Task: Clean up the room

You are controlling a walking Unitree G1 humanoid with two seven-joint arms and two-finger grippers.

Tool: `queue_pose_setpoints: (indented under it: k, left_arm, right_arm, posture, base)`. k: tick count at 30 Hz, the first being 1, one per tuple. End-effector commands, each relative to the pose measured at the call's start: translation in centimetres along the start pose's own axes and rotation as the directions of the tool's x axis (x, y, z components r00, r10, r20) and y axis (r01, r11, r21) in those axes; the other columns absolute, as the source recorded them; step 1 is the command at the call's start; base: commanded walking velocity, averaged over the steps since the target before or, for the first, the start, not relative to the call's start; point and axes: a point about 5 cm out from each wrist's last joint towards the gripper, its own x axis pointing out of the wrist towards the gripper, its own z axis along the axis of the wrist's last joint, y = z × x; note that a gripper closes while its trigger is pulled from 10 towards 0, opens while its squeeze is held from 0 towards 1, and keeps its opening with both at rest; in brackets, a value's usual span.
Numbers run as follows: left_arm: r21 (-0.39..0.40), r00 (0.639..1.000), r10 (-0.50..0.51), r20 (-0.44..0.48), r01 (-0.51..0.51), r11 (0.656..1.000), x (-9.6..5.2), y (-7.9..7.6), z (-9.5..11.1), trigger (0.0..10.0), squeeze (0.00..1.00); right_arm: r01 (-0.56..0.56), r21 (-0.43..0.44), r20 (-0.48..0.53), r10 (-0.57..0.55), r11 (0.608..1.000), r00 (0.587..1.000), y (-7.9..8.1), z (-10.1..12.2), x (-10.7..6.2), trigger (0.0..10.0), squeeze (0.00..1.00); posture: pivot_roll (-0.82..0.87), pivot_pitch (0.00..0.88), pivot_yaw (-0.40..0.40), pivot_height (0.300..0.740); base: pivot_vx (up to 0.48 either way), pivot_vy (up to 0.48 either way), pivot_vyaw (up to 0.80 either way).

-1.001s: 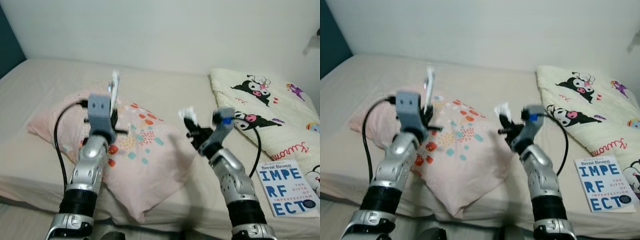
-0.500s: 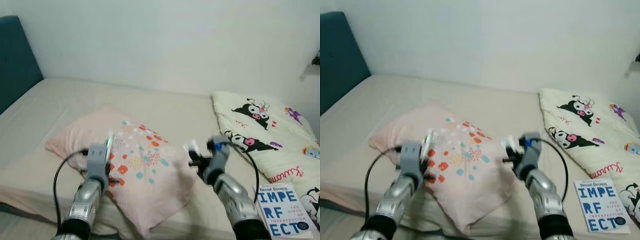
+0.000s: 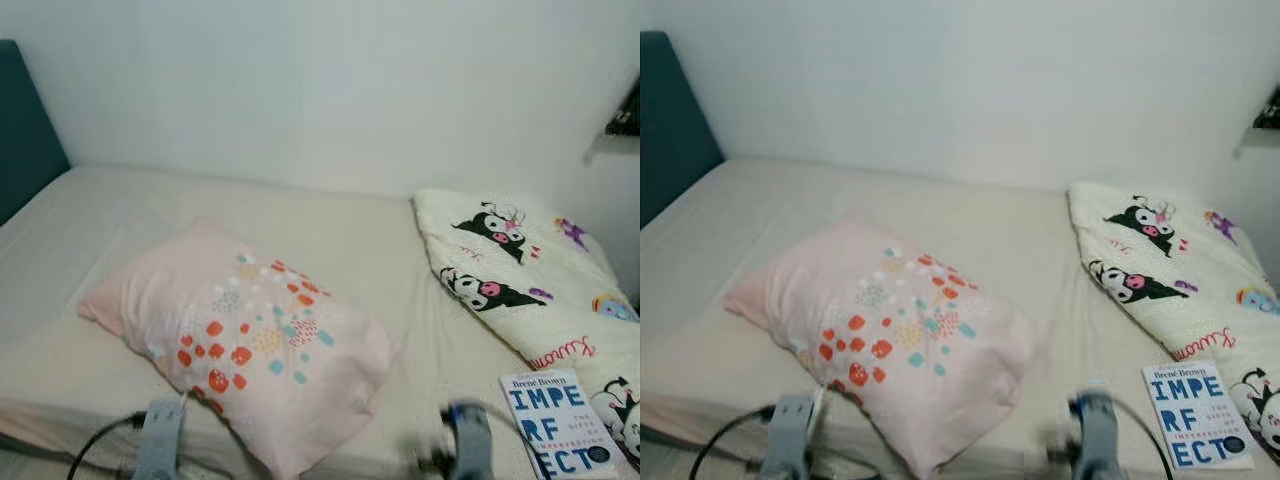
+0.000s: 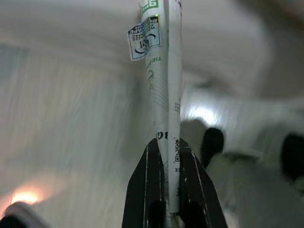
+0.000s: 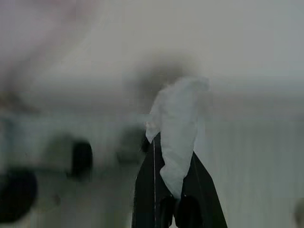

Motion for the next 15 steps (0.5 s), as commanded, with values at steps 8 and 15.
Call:
queue_pose_setpoints:
  k: [8,15]
  left_arm:
    - [0.114,0.993,0.018,-0.115,-0.005,0.993,-0.5,1.1,-3.0,10.0,0.00]
    - [0.158,0.994,0.009,-0.109,0.009,0.987,-0.4,1.0,-2.6,10.0,0.00]
  right_arm:
    - [0.096,-0.029,-0.224,-0.100,0.995,0.969,-1.9,-6.8,-2.0,10.0,0.00]
    - [0.105,-0.042,-0.208,-0.111,0.994,0.972,-2.3,-6.5,-2.0,10.0,0.00]
  posture:
    - [-0.02,0.000,-0.048,0.740]
    - [-0.02,0.000,-0.048,0.740]
  base:
    - [-0.080,0.000,0.72]
    - [-0.274,0.000,0.76]
